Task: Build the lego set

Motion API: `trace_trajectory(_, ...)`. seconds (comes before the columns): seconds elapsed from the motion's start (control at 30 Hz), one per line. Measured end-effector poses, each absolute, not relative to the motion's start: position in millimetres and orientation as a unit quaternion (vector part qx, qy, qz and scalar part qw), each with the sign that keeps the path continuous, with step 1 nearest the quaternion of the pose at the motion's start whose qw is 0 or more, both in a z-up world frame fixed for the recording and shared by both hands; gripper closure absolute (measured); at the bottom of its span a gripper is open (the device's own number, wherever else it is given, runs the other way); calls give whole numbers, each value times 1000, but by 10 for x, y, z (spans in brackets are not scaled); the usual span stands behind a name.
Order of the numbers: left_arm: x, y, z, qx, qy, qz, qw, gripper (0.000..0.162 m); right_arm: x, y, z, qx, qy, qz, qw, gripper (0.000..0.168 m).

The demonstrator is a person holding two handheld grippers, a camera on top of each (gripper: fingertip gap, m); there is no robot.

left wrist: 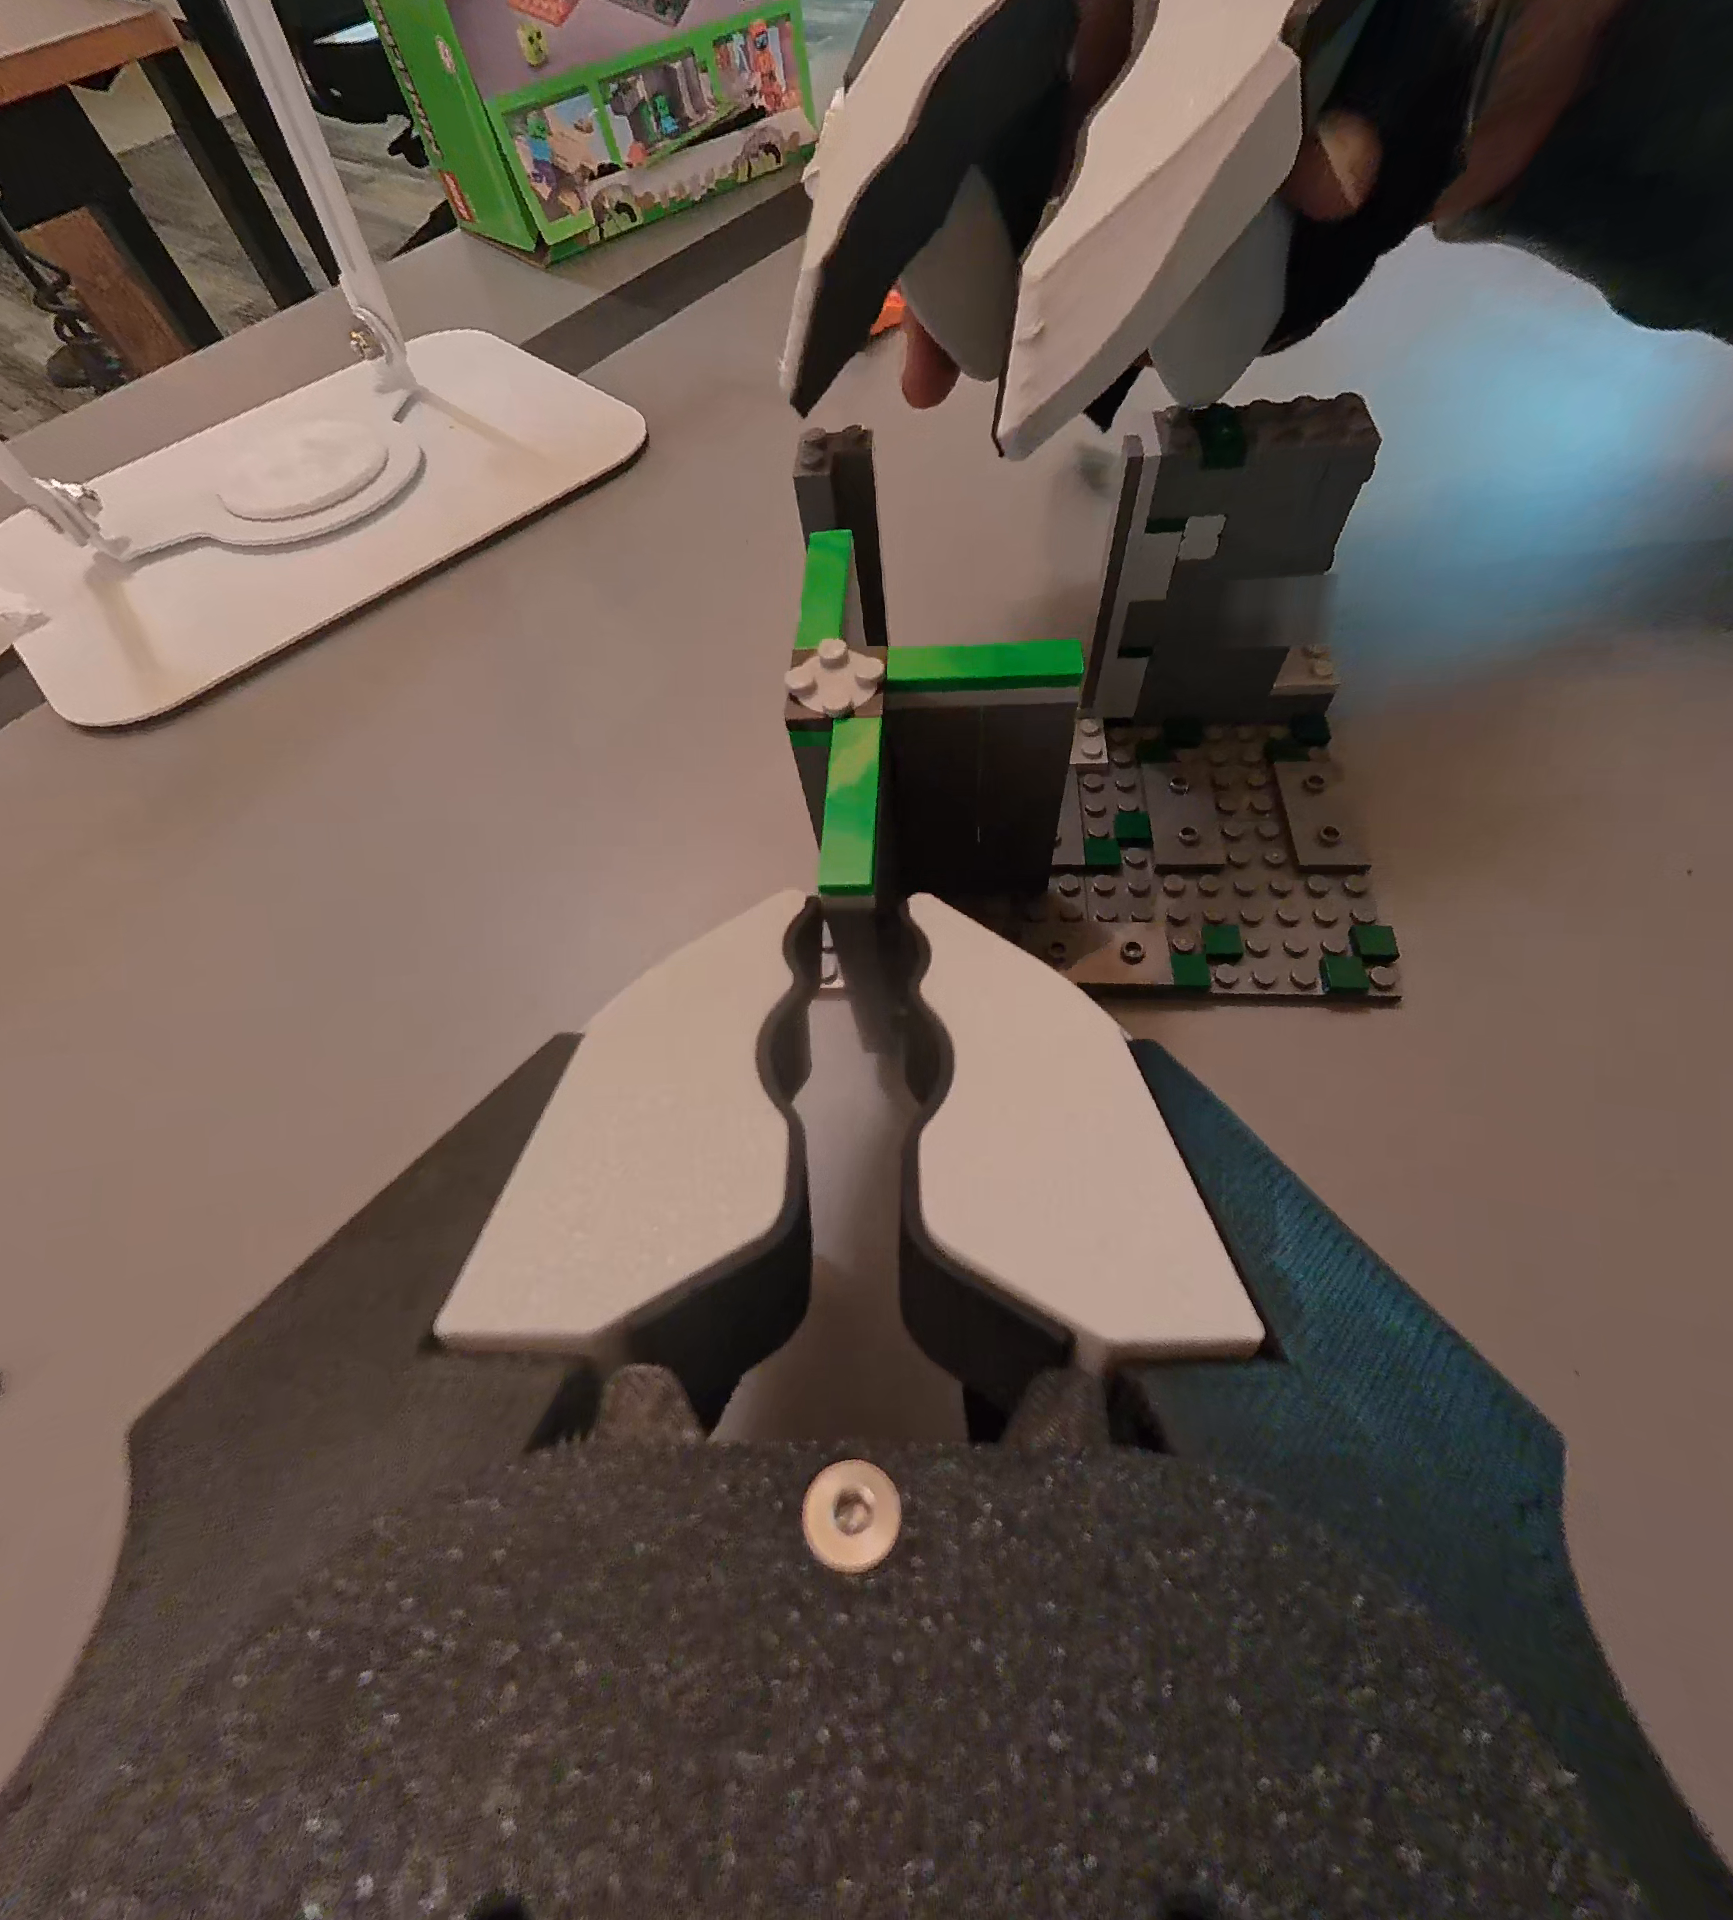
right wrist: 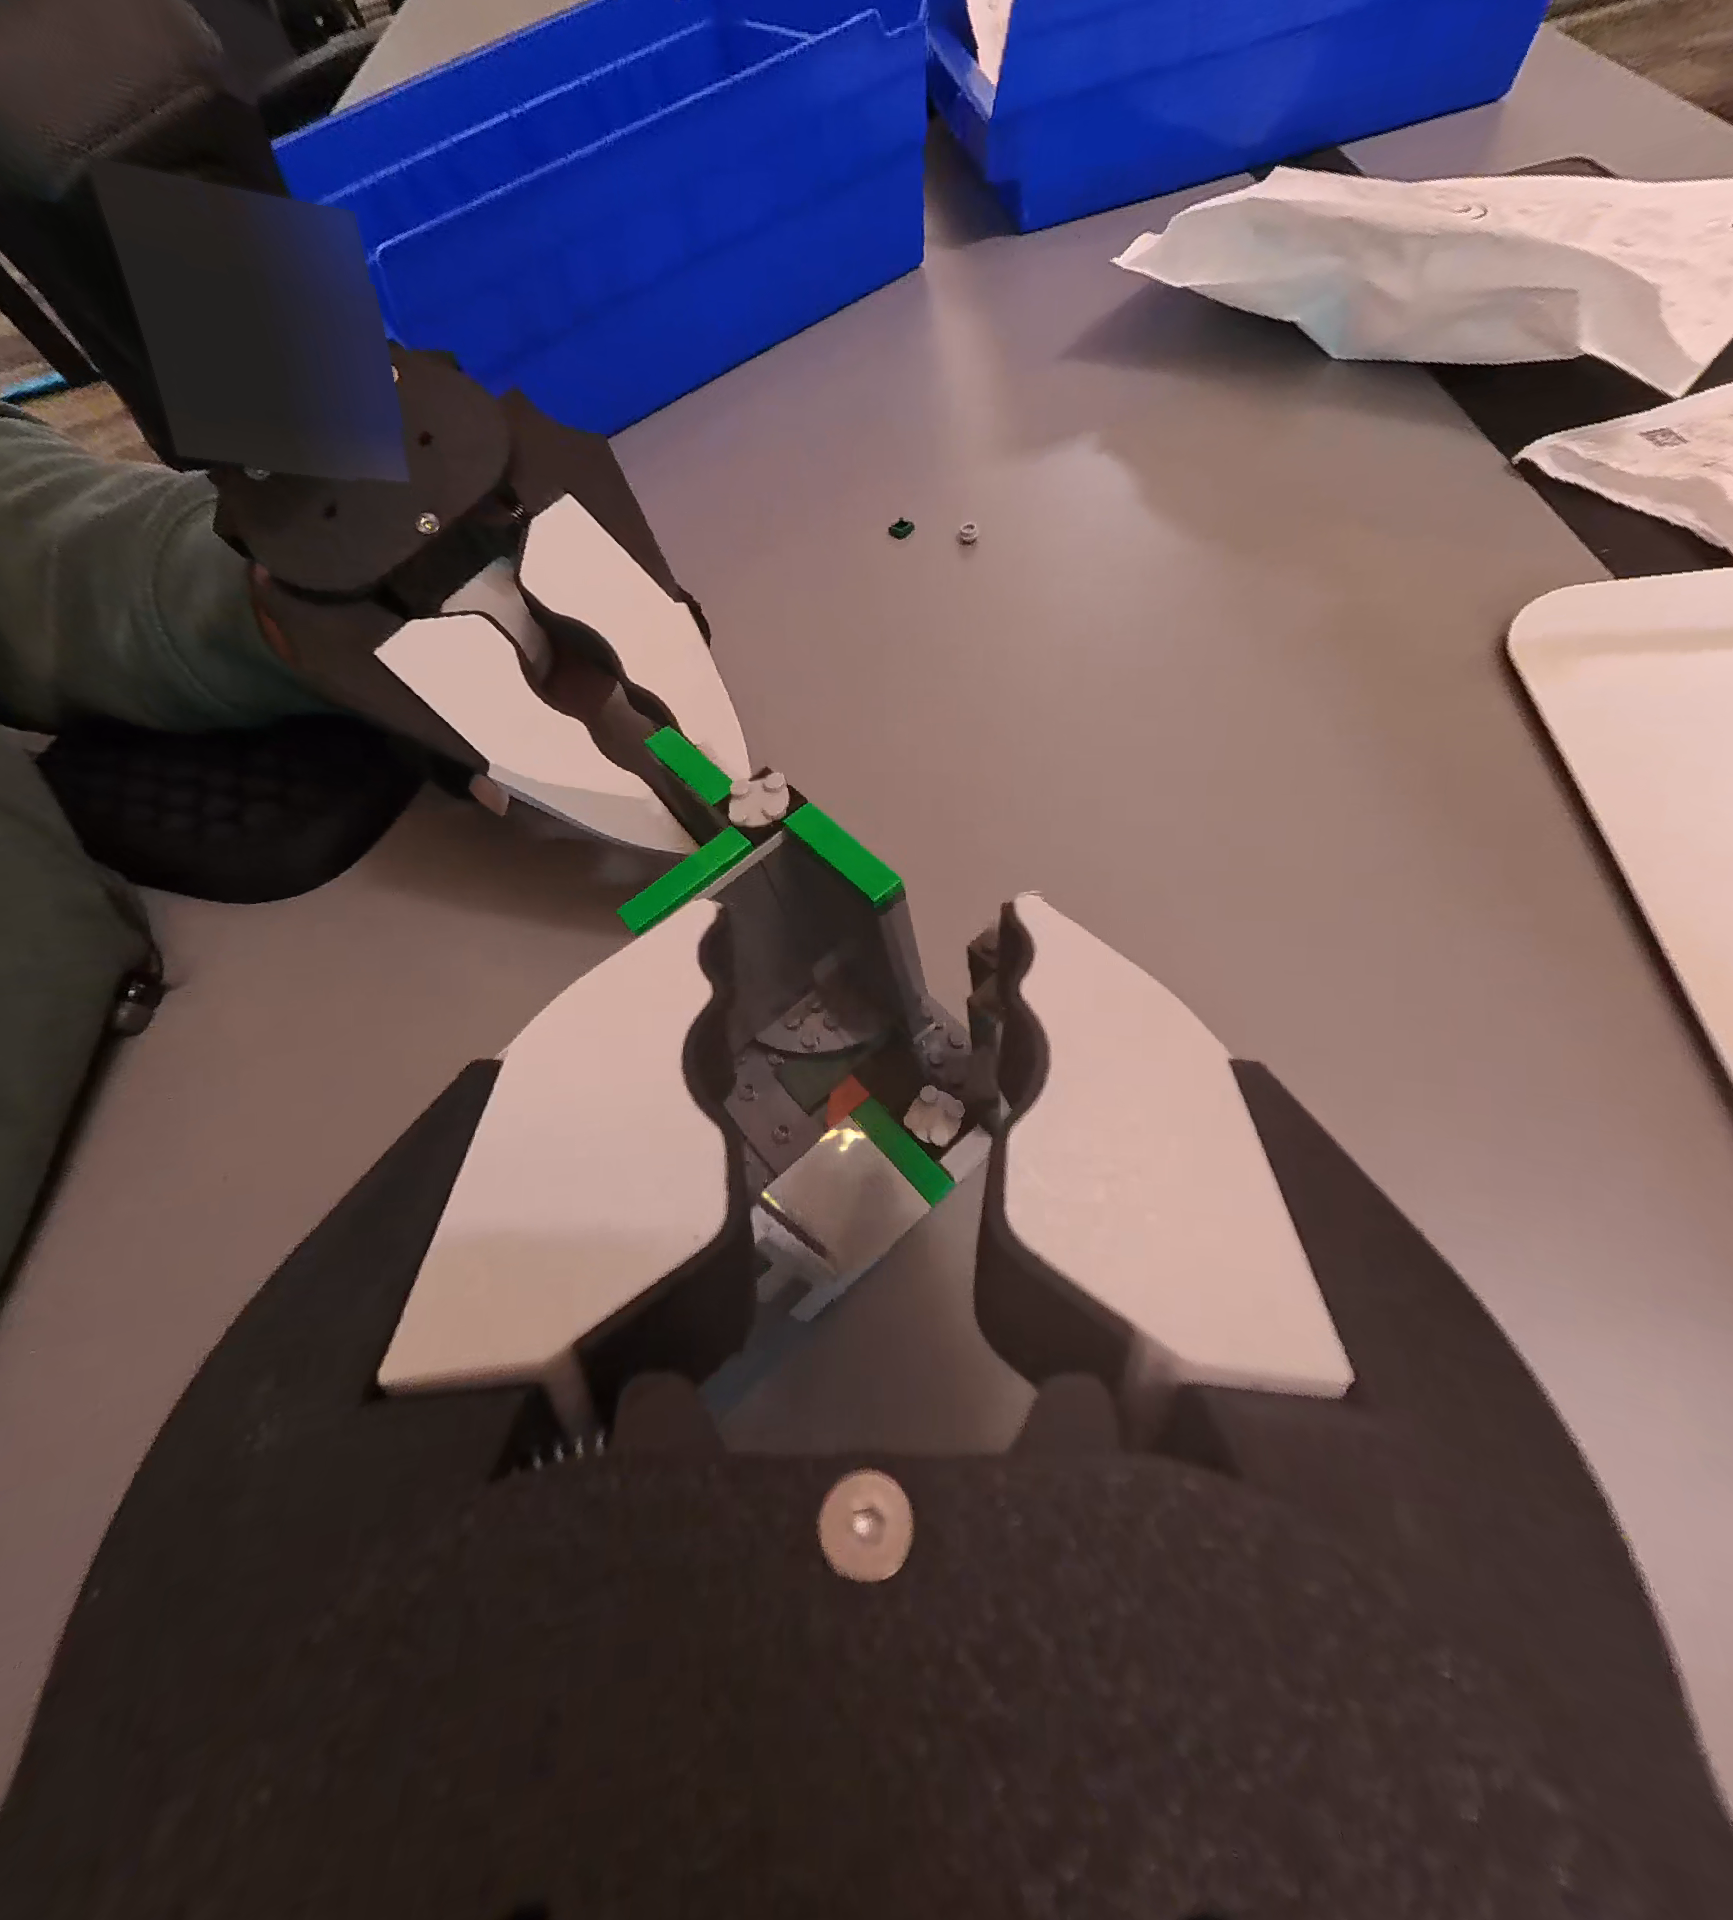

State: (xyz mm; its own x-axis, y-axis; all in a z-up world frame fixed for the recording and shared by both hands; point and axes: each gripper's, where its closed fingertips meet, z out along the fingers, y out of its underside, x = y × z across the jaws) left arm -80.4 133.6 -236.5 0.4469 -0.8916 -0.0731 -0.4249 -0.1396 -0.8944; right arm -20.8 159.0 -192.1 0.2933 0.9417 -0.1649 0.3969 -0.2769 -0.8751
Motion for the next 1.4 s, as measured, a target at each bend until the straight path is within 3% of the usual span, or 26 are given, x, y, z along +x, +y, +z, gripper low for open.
trace_trajectory(0.4,-798,1337,-2390,-713,465,-254,458,150,-240,1487,-1897,-702,-474,382,368,151)
trace_trajectory(1.4,-740,1292,-2339,-687,496,-264,461,157,-191,1471,-1882,-700,-473,377,379,146)
